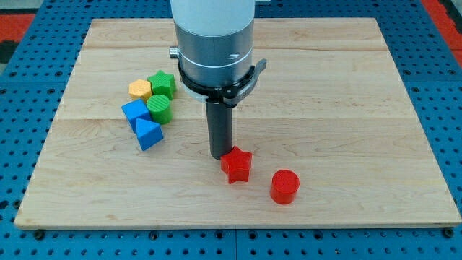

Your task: Move the red star closer to red circle

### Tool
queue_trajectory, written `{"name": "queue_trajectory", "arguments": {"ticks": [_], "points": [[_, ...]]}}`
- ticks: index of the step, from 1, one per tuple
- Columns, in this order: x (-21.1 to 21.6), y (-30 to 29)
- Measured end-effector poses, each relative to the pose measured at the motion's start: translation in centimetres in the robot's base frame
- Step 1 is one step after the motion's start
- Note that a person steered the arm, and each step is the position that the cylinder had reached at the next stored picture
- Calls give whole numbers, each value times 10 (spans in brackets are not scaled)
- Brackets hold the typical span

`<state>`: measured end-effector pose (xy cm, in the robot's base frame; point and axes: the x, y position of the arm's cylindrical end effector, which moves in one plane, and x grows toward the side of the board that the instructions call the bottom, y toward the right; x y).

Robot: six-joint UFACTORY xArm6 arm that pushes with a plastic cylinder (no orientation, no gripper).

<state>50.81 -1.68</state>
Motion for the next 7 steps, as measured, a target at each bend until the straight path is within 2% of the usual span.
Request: {"name": "queue_trajectory", "arguments": {"ticks": [1, 3, 5, 6, 7], "points": [[-7, 20], [13, -6], [20, 4], [20, 39], [20, 38]]}}
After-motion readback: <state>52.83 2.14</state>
